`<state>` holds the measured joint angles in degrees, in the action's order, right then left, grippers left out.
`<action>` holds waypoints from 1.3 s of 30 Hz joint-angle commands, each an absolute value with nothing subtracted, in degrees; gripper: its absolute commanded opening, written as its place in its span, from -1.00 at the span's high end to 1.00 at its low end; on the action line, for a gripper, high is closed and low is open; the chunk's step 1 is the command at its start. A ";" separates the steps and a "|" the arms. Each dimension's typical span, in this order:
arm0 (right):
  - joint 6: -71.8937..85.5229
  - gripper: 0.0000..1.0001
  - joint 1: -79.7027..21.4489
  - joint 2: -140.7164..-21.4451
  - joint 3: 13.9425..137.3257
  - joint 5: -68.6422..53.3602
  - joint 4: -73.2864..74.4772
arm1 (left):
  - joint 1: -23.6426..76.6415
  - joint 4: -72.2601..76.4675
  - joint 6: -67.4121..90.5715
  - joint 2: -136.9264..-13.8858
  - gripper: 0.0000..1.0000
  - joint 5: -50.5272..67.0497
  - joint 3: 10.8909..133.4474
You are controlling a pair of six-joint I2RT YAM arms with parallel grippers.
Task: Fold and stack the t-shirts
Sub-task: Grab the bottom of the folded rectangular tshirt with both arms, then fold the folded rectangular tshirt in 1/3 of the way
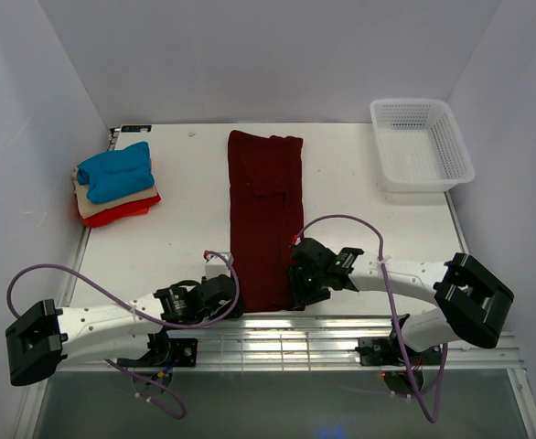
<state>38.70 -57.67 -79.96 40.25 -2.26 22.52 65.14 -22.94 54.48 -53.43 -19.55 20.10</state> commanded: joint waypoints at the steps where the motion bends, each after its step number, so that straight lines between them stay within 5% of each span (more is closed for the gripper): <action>1: 39.81 -0.09 -58.27 -79.54 39.55 -0.35 23.55 | 65.21 -24.17 55.11 -54.32 -0.21 -19.95 20.13; 12: 39.82 -0.06 -58.36 -80.77 37.97 -0.96 20.22 | 65.21 -24.17 55.02 -56.69 -0.02 -19.60 20.57; 20: 39.29 0.60 -58.71 -81.74 37.71 -1.50 20.82 | 65.21 -22.33 53.53 -57.48 0.51 -17.67 19.78; 26: 39.11 0.68 -59.94 -80.16 39.19 -0.97 24.60 | 65.21 -23.46 51.68 -55.29 0.93 -16.52 21.43; 29: 38.67 0.84 -60.03 -78.84 41.30 -0.27 27.77 | 65.21 -26.00 50.54 -53.97 0.95 -17.92 24.60; 39: 33.67 0.85 -60.03 -84.98 59.75 7.27 34.54 | 65.04 -29.09 44.83 -64.33 0.92 -25.56 44.99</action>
